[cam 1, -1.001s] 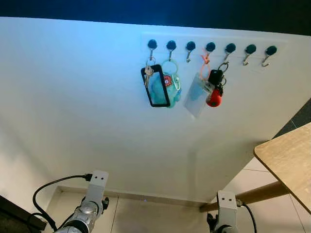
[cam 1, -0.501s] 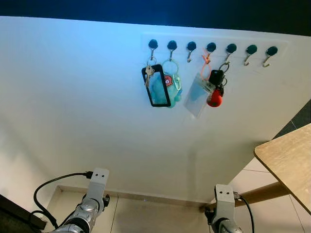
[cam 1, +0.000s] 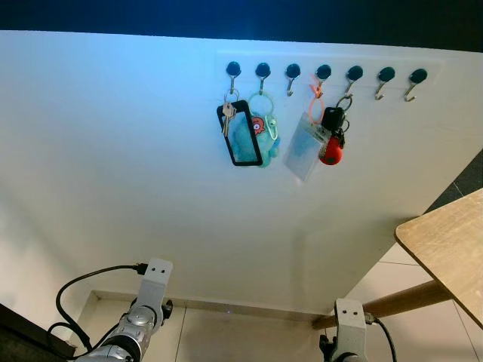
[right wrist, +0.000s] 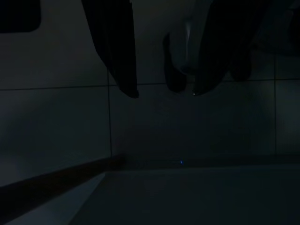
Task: Hang keys on a hook
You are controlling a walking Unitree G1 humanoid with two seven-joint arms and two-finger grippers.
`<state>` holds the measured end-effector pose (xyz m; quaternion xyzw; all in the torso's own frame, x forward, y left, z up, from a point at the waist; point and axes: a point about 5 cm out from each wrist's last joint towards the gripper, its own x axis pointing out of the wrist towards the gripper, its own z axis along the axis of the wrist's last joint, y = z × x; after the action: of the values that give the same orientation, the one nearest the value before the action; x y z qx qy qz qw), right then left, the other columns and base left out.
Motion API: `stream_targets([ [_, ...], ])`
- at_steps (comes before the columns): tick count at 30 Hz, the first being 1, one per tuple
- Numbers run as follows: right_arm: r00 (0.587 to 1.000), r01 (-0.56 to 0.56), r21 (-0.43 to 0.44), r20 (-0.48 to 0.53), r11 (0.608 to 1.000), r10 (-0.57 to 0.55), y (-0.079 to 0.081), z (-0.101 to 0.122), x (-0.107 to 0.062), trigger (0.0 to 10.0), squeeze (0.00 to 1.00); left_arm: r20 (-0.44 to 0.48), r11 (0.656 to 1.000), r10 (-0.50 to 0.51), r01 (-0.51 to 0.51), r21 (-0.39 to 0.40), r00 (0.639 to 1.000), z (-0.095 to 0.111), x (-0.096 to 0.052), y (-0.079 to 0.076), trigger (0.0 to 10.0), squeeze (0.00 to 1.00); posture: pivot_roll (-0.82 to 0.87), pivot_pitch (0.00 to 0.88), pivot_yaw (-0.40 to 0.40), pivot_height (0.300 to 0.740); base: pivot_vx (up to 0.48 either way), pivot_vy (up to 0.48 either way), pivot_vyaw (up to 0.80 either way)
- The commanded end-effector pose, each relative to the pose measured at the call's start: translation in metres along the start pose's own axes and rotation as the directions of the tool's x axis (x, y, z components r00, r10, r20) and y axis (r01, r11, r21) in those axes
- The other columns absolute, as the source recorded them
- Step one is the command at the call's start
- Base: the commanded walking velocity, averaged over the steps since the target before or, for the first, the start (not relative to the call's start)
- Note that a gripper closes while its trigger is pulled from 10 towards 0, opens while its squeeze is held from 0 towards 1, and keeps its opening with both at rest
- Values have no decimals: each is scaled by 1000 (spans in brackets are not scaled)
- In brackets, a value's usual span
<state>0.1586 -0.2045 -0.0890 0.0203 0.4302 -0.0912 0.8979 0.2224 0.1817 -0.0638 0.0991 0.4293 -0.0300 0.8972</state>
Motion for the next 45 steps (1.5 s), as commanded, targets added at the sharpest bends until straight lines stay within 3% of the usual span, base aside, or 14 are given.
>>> stream_targets([
  [1, 1000, -10, -7, -2, 1000, 10, 4, 1, 1, 10000, 0, -12, 1000, -11, 11, -3, 1000, -3, 0, -6, 10000, 0, 30, 0, 6, 740, 0, 0, 0],
  [5, 1000, -11, 6, 14, 1000, 11, 8, 4, 1, 10000, 0, -30, 999, -16, 17, 33, 999, -8, -1, -2, 10000, 0, 19, 0, 14, 740, 0, 0, 0],
  [10, 1000, -21, -8, 5, 1000, 21, 10, 0, 0, 10000, 0, -34, 1000, -2, 3, 18, 999, -9, -1, 2, 10000, 0, 18, 19, 19, 740, 0, 0, 0],
  [16, 999, -17, -38, -34, 999, 16, 4, -15, -5, 10000, 0, -48, 1000, -15, 15, 10, 999, -17, -3, -4, 10000, 0, 5, 13, 28, 740, 0, 0, 0],
  [19, 999, 11, 6, -30, 1000, -11, 0, -17, -6, 10000, 0, -66, 999, -28, 31, 43, 997, -24, -4, -6, 10000, 0, -3, 6, 23, 740, 0, 0, 0],
  [24, 999, -31, -64, -39, 997, 29, 2, -17, -5, 10000, 0, -57, 1000, -5, 6, 13, 998, -20, -3, -3, 10000, 0, 12, 8, 10, 740, 0, 0, 0],
  [33, 998, -29, -9, 49, 1000, 29, 12, 20, 5, 10000, 0, -43, 999, 3, -1, 33, 999, -12, -2, 3, 10000, 0, 30, 0, 16, 740, 0, 0, 0],
  [39, 998, -50, -36, 31, 998, 51, 17, 18, 6, 10000, 0, -15, 1000, 20, -20, 8, 1000, -2, 0, 7, 10000, 0, 66, 0, -6, 740, 0, 0, 0],
  [45, 998, -54, -34, 23, 998, 55, 19, 14, 5, 10000, 0, -17, 1000, 25, -25, 12, 1000, -6, -1, 11, 10000, 0, 49, 0, -1, 740, 0, 0, 0],
])
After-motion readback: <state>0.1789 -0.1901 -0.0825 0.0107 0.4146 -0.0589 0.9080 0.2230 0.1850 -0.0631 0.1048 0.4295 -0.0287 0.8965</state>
